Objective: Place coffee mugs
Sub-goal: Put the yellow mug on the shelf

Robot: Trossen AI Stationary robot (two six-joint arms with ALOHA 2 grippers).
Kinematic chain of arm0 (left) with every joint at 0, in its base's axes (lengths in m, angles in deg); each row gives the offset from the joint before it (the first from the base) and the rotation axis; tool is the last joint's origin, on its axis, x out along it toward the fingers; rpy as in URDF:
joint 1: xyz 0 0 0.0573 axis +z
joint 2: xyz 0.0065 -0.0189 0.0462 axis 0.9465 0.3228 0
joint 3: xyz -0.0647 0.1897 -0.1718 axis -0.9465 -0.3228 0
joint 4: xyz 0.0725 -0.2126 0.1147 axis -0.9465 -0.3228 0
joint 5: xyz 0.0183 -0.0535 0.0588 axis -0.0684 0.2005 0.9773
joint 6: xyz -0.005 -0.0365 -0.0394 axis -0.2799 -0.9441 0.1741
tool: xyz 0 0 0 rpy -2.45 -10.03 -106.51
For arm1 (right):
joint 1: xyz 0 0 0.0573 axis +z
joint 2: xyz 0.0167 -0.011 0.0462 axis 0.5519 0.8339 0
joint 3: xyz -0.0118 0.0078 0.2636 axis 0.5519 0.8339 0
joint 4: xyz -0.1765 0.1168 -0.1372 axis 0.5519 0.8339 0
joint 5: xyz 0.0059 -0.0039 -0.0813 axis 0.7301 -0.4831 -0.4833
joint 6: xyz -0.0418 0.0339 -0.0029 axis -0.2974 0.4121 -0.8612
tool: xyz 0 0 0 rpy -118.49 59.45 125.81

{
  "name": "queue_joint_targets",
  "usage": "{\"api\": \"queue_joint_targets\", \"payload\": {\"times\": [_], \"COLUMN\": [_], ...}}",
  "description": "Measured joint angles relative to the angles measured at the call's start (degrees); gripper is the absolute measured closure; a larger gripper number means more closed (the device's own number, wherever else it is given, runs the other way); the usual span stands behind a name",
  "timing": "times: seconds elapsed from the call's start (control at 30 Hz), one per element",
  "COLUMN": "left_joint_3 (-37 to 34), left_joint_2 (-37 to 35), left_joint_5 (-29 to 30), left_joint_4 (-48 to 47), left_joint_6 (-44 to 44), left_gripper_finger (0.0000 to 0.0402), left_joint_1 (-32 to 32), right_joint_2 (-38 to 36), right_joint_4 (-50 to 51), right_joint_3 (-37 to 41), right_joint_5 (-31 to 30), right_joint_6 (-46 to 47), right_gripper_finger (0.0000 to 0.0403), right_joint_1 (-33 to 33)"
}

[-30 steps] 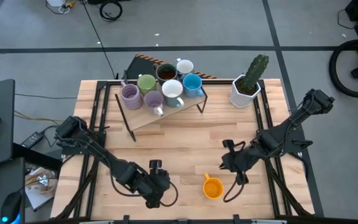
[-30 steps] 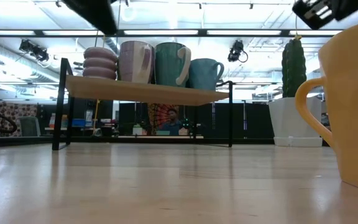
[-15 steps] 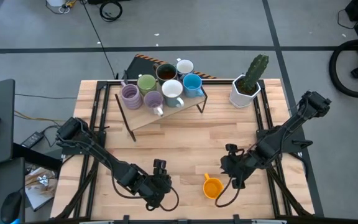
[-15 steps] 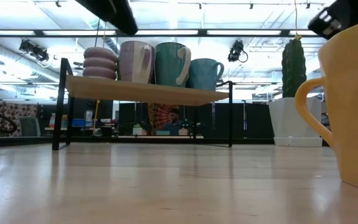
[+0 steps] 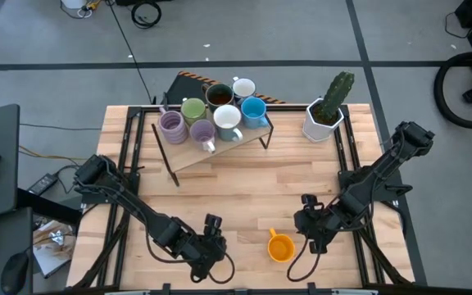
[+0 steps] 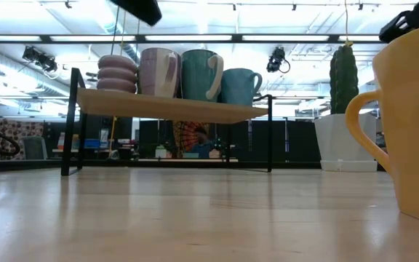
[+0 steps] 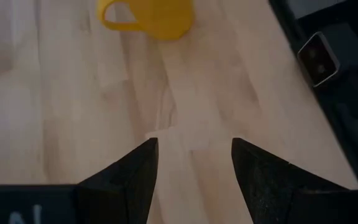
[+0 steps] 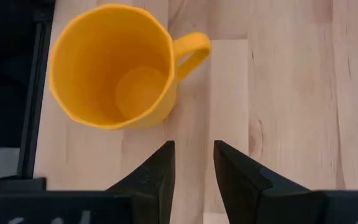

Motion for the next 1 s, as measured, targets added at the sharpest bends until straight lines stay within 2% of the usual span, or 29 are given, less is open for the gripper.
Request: {"api": "queue_joint_targets", "payload": {"times": [0.17,0.3,0.5,0.6,0.77,1.0], "left_joint_3": [0.0,0.0,0.0,0.0,0.0,0.0], "left_joint_2": [0.0,0.0,0.0,0.0,0.0,-0.1], "left_joint_5": [-0.7,-3.3,-5.5,-5.7,-6.3,-7.0], "left_joint_4": [1.1,0.8,-0.1,-0.1,0.3,0.0], "left_joint_6": [-0.7,-1.0,-1.3,-1.7,-3.3,-3.5], "left_gripper_finger": [0.0192,0.0192,0.0192,0.0192,0.0192,0.0192], "left_joint_1": [1.1,2.7,3.7,3.5,3.2,3.3], "right_joint_2": [0.1,1.0,1.2,2.3,6.7,15.6], "right_joint_4": [6.3,10.2,8.1,4.0,-1.4,-7.3], "right_joint_3": [-0.9,-3.6,-4.0,-3.1,-2.9,-2.8], "right_joint_5": [4.1,3.5,2.9,3.0,8.8,19.5], "right_joint_6": [3.3,3.0,-1.6,-3.6,-3.5,3.6], "right_gripper_finger": [0.0278,0.0277,0.0277,0.0277,0.0277,0.0277], "right_joint_1": [-1.8,-1.6,-1.1,-1.1,-1.1,-0.3]}}
